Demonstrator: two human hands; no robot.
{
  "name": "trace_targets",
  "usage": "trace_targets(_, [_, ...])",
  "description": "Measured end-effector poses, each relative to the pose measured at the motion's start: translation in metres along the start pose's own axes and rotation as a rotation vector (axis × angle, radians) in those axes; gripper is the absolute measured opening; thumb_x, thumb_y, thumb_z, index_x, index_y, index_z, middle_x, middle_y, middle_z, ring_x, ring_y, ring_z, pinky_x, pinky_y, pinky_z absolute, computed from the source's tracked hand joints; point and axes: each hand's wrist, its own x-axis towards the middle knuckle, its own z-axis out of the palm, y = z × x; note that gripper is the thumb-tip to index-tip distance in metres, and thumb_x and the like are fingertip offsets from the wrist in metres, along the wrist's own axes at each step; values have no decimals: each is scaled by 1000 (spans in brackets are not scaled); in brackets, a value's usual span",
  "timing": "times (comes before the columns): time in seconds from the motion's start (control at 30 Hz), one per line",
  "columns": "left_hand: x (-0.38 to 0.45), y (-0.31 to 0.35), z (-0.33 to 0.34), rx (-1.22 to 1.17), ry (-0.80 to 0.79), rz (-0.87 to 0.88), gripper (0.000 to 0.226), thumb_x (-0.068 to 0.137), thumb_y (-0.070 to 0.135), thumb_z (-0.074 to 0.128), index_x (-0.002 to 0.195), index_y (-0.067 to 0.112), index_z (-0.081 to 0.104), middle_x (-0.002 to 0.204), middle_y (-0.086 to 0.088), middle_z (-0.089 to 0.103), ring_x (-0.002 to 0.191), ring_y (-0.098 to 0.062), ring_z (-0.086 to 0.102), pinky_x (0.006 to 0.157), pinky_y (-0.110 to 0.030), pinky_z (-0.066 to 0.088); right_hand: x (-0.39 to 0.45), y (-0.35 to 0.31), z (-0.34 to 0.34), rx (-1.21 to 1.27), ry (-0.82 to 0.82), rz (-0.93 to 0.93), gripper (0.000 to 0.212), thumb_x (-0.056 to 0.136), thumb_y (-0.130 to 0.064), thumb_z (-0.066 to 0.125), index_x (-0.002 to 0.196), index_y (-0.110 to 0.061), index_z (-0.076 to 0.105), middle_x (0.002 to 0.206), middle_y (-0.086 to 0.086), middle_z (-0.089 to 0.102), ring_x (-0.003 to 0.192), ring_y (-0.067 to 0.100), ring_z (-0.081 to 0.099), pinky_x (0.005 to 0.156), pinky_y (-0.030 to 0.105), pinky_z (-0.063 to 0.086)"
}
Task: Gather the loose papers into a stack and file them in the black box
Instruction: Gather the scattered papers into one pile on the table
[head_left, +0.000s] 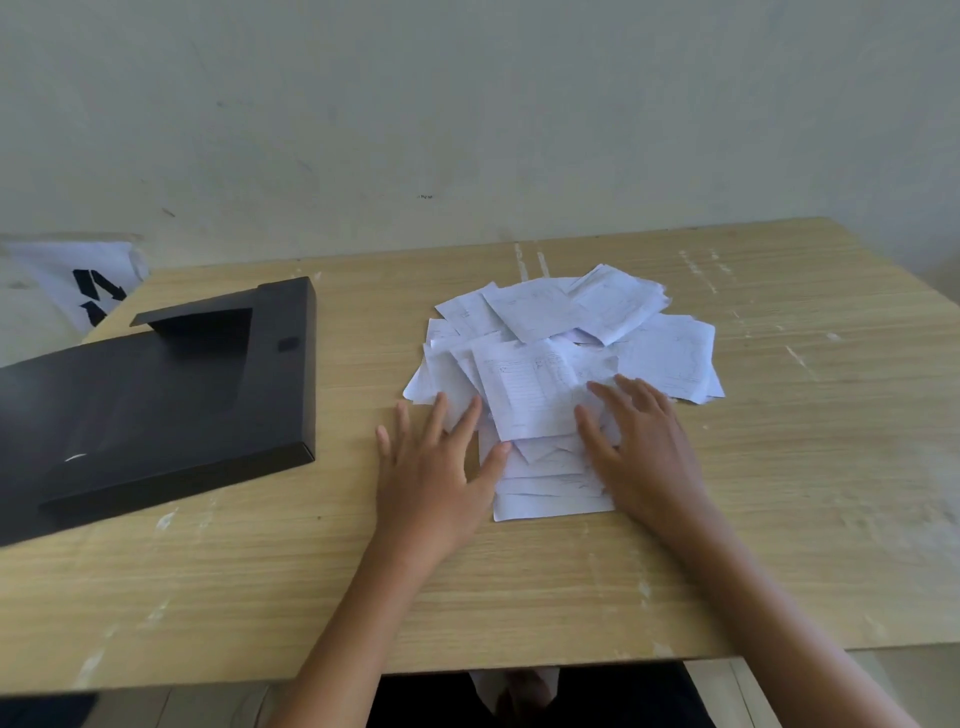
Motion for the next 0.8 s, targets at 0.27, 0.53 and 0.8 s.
trace_targets(0.27, [24, 6, -3, -24, -4, -91, 67, 100, 62, 19, 159, 30, 25, 171, 2, 8, 156, -37, -5, 124, -56, -4, 29, 32, -13, -172, -89, 118, 49, 101, -44, 33, 148, -32, 42, 164, 5, 27, 154, 26, 12, 125, 48, 3])
trace_targets(0.53, [48, 12, 0, -271, 43, -92, 60, 101, 50, 17, 159, 33, 21, 163, 15, 29, 157, -32, 4, 123, -61, -3, 31, 38, -18, 83, 61, 55, 36, 99, -33, 48, 131, -20, 58, 139, 0, 57, 135, 24, 44, 116, 46, 31])
trace_targets(0.8, [39, 18, 2, -353, 223, -49, 52, 100, 58, 19, 146, 51, 40, 160, 13, 35, 158, -20, 7, 121, -64, -1, 32, 37, -11, -136, -80, 9, 52, 99, -56, 36, 147, -37, 43, 163, 1, 29, 154, 19, 13, 126, 47, 0])
